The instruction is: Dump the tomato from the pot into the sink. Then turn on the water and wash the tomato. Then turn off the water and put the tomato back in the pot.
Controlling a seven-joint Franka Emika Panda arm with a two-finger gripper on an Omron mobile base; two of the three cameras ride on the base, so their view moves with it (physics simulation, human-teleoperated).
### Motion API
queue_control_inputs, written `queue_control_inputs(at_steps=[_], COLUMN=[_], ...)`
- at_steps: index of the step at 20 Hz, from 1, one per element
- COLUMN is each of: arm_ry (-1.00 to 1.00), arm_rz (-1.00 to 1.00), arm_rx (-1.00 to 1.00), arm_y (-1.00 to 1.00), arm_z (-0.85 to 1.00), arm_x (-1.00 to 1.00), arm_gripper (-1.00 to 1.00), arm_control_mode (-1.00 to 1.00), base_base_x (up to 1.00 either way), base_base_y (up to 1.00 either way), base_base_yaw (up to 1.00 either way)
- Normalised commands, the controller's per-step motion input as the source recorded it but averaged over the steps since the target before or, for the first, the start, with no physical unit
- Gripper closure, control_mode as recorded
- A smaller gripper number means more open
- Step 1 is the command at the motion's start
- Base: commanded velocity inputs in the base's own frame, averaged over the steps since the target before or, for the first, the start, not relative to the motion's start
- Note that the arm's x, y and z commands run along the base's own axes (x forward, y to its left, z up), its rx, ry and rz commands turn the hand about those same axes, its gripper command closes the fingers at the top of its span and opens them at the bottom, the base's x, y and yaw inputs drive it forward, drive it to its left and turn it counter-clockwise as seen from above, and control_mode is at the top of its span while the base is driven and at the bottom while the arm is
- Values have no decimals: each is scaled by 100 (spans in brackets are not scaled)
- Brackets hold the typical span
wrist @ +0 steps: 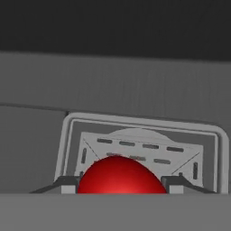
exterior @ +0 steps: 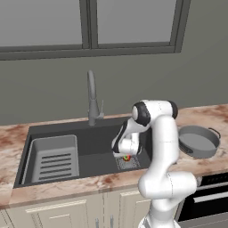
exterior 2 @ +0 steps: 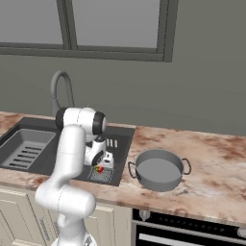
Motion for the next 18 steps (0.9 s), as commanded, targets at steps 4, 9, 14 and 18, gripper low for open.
queue_control_inputs(at_steps=[4, 9, 14, 18], arm_ry=[-16, -16, -5, 0], arm_rz=[0, 0, -2, -4], arm_rx=[0, 0, 0, -2], arm_y=[0, -2, -14, -20], arm_z=[100, 100, 100, 100], arm_x=[-14, -14, -1, 0], arm_gripper=[100, 100, 100, 100], arm_control_mode=[-100, -100, -100, -100], base_base_x=[0, 0, 0, 0], base_base_y=[0, 0, 0, 0], base_base_yaw=[0, 0, 0, 0])
